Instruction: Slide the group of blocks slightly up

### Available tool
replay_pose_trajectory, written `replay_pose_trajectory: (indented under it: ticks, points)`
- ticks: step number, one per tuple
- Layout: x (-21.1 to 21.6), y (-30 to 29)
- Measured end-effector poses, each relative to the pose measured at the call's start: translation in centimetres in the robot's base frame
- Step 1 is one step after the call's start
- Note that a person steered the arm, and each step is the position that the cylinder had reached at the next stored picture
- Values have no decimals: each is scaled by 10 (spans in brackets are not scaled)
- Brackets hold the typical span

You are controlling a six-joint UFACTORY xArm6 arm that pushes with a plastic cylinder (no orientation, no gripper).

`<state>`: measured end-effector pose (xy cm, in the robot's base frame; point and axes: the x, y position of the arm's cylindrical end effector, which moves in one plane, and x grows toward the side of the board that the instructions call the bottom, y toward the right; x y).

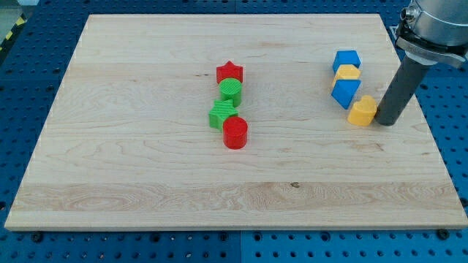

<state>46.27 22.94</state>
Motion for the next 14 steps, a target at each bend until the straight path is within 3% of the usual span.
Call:
replay_pose_trajectory:
  ticks: [6,14]
  points:
    - [24,-37]
    - [7,-73]
